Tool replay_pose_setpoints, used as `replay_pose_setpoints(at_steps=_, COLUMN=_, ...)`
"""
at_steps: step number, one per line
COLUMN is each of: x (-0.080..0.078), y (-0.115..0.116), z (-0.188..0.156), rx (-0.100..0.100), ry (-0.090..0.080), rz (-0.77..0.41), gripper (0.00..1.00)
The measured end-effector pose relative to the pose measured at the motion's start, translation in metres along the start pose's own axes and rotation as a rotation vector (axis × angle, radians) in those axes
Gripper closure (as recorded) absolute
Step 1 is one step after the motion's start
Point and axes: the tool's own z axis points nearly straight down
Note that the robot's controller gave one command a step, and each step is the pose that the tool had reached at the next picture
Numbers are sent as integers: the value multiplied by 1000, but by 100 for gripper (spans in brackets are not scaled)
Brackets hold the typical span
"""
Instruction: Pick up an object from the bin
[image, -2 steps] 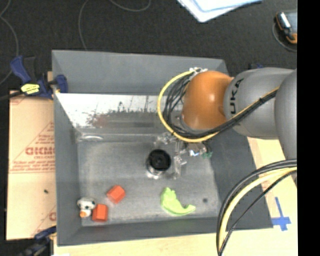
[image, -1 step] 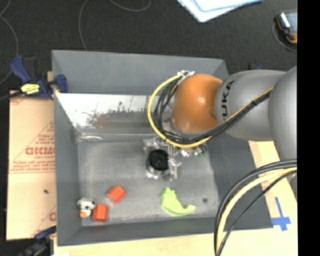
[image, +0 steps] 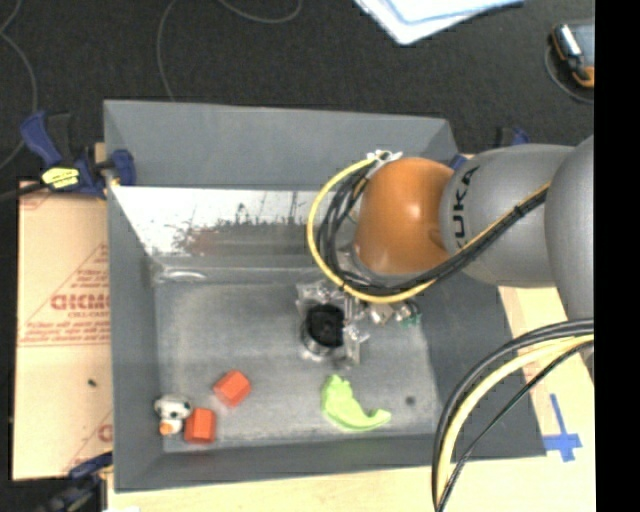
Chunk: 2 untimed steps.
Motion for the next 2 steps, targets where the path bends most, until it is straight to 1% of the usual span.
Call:
replay_pose_setpoints(at_steps=1, x=4, y=0, z=9, rx=8, ry=-7, rz=-647, gripper=100)
replay_pose_setpoints(at_steps=2, x=4, y=0, z=9, rx=6, ry=-6, rz=-642, gripper=100)
